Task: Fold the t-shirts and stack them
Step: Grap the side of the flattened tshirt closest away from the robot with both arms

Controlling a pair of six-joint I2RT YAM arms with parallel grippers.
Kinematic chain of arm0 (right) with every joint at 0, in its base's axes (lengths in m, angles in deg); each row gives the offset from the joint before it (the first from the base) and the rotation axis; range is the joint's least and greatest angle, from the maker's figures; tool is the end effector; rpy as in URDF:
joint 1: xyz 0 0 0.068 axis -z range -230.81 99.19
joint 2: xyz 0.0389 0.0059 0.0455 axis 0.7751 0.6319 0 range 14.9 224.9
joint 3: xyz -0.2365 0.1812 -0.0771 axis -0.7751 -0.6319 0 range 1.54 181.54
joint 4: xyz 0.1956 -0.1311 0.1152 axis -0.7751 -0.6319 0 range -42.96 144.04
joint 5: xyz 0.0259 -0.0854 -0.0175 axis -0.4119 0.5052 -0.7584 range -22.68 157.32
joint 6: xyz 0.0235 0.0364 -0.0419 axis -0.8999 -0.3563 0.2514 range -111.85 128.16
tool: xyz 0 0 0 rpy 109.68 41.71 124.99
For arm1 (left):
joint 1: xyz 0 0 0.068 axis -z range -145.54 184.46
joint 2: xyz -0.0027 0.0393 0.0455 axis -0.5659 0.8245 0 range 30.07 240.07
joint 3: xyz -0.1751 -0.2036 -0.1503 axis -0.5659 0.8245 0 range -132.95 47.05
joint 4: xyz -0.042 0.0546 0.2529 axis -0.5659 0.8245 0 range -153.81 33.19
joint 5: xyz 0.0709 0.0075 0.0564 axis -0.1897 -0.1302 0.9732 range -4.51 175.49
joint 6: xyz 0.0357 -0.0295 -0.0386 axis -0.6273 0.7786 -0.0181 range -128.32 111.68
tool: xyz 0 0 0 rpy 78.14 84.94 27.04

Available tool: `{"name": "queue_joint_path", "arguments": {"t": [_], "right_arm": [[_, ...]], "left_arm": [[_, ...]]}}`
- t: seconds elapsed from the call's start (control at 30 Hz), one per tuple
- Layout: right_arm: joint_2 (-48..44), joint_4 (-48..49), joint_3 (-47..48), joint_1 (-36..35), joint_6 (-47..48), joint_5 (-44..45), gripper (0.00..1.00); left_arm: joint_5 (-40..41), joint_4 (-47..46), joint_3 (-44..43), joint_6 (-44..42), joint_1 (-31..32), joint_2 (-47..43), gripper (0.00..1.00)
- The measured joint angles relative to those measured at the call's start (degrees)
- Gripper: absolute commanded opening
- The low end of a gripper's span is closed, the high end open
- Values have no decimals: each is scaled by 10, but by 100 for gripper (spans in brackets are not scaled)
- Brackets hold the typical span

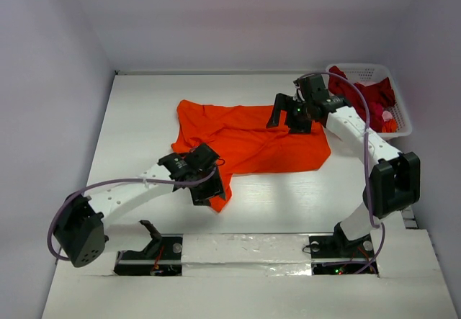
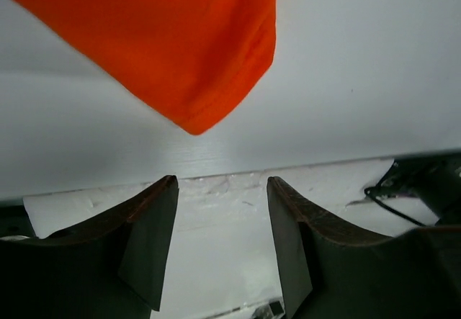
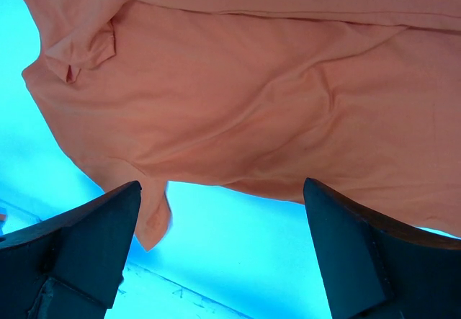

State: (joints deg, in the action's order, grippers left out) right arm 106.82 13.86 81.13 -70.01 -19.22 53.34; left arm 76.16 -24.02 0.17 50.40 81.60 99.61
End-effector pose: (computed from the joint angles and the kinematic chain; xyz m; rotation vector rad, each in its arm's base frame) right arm 0.3312 0.1267 0.3264 0.0764 2.5636 0.6323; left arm 0.1441 -0.1659 0.2505 -0.2343 2.8864 -0.7085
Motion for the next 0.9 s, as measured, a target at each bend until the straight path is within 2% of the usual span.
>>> {"name": "queue_joint_path", "arguments": {"t": [0.3,0.9], "right_arm": [[-2,-2,0,0,5,0,100],[-24,-5,-21,0,4,-15,99]], "left_arm": [[80,1,37,46,-4,-11,47],[44,-57,133,136,-8,-28,48]]}}
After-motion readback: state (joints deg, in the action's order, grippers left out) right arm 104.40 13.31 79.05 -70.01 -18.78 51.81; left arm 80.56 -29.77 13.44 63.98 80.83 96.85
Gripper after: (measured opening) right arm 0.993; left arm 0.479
